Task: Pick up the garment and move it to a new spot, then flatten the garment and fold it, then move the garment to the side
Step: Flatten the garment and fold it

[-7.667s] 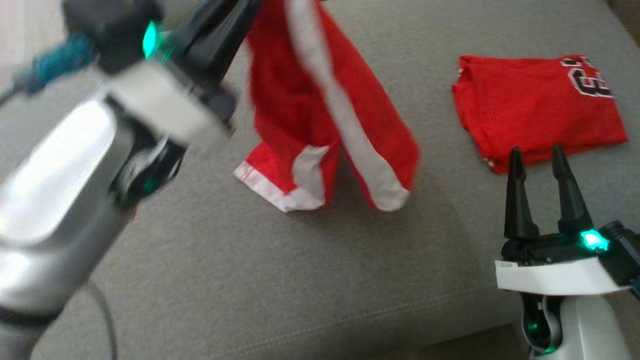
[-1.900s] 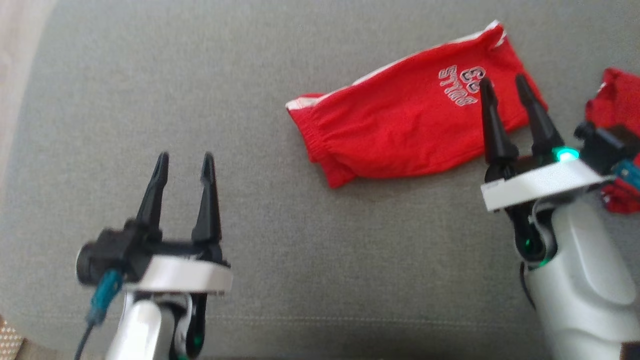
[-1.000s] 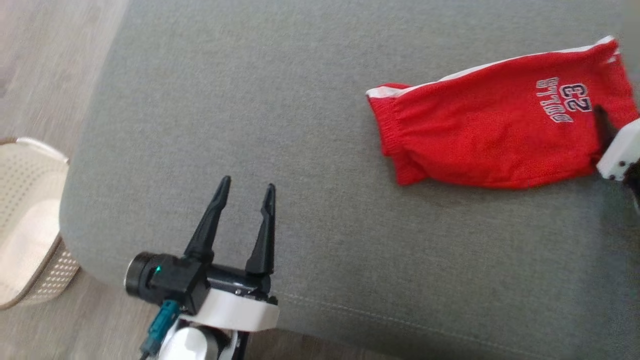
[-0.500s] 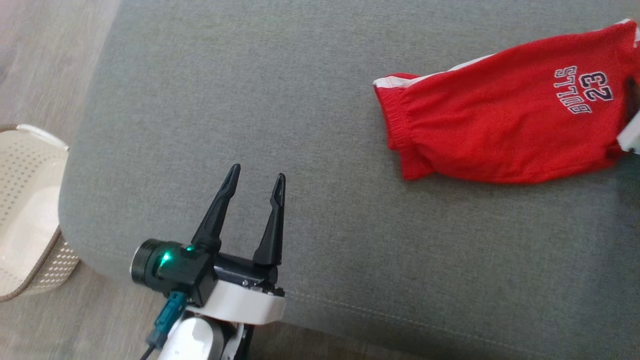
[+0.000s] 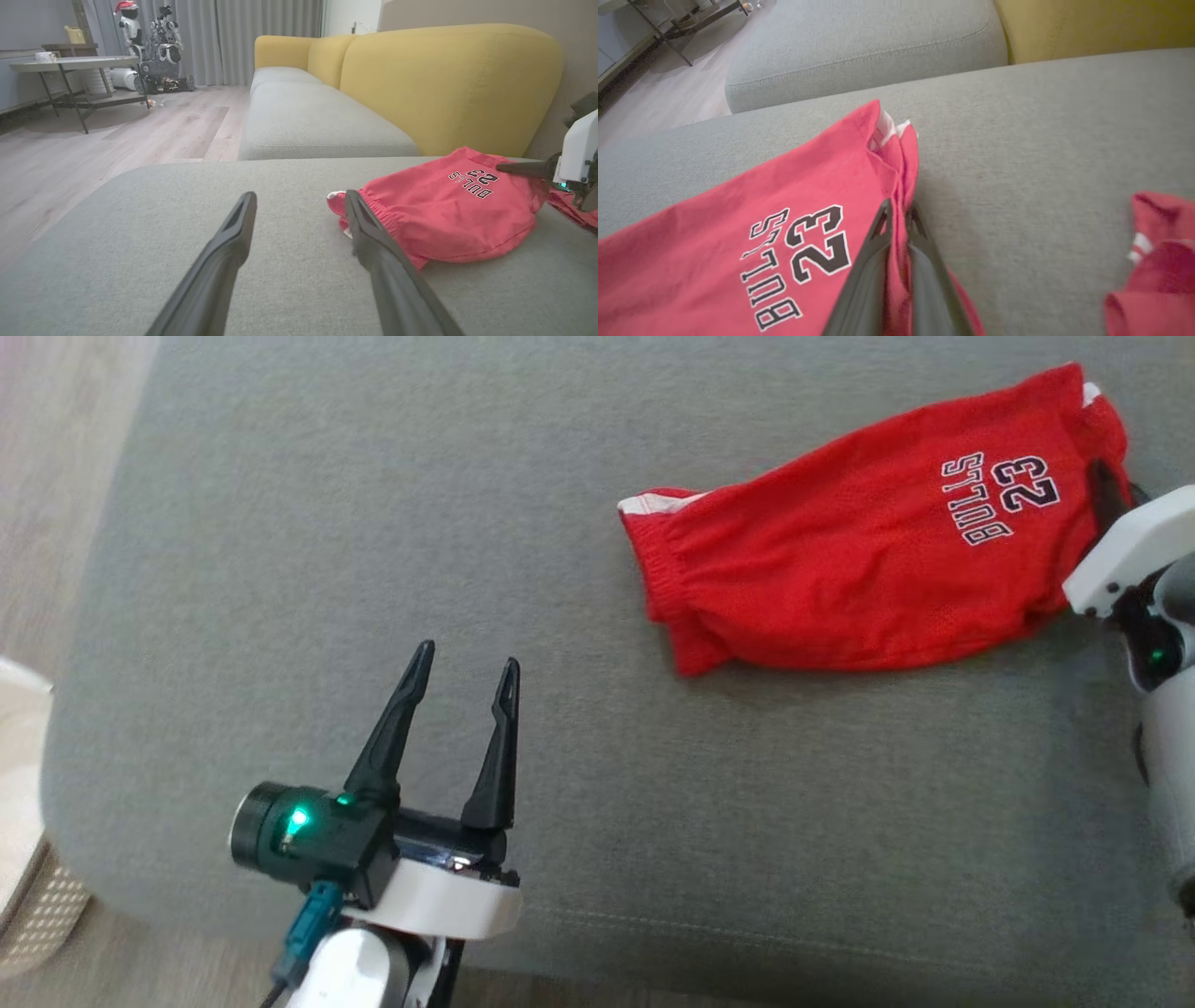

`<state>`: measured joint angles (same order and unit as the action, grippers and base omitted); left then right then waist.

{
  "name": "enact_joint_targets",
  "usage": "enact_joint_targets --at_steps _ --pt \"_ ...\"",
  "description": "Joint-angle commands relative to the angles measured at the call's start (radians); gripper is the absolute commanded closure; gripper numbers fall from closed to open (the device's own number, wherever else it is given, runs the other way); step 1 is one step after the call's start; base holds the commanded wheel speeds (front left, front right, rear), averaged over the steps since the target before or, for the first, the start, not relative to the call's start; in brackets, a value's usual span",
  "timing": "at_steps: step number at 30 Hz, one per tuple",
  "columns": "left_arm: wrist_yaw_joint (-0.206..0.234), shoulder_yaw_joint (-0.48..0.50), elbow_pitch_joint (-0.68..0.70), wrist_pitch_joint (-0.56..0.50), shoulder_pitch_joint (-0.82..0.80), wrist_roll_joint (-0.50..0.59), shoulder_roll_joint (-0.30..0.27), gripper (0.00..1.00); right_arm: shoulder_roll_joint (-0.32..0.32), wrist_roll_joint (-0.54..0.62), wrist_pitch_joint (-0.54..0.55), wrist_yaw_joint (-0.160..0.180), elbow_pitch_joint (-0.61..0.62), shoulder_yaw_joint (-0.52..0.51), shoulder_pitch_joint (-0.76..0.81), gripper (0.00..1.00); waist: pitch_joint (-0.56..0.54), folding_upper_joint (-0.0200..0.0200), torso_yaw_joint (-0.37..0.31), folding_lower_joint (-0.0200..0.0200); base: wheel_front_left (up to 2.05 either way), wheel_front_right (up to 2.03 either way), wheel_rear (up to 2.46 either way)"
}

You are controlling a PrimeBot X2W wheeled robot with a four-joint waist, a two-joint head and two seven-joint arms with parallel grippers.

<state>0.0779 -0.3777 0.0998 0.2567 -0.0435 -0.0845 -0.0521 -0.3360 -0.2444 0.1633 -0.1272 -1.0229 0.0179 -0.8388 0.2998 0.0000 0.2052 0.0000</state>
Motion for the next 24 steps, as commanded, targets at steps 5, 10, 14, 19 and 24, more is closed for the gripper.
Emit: enact_joint_targets --at_steps 5,10,14,19,24 --pt "-0.007 0.033 0.031 0.005 0.005 0.007 0.002 0.0 -0.038 -0.004 0.005 -0.003 0.089 0.033 0.063 1.0 -0.049 0.0 -0.067 0.0 0.0 0.0 0.0" --pt "-0.021 0.031 0.031 0.005 0.007 -0.005 0.002 0.0 -0.086 0.048 0.032 -0.003 0.16 0.023 0.115 1.0 -0.06 0.0 -0.086 0.0 0.0 0.0 0.0" --pt "-0.022 0.03 0.026 0.005 0.008 -0.008 0.002 0.0 -0.081 0.093 0.05 -0.003 0.236 0.007 0.137 1.0 -0.063 0.0 -0.091 0.0 0.0 0.0 0.0" --pt "-0.021 0.028 0.014 0.005 0.008 -0.004 0.002 0.0 -0.021 0.13 0.1 -0.003 0.362 0.024 0.157 1.0 -0.073 0.0 -0.084 0.0 0.0 0.0 0.0" --pt "-0.019 0.033 0.003 0.005 0.015 -0.001 0.002 0.0 0.053 0.156 0.179 -0.003 0.522 0.084 0.177 1.0 -0.086 0.0 -0.081 0.0 0.0 0.0 0.0"
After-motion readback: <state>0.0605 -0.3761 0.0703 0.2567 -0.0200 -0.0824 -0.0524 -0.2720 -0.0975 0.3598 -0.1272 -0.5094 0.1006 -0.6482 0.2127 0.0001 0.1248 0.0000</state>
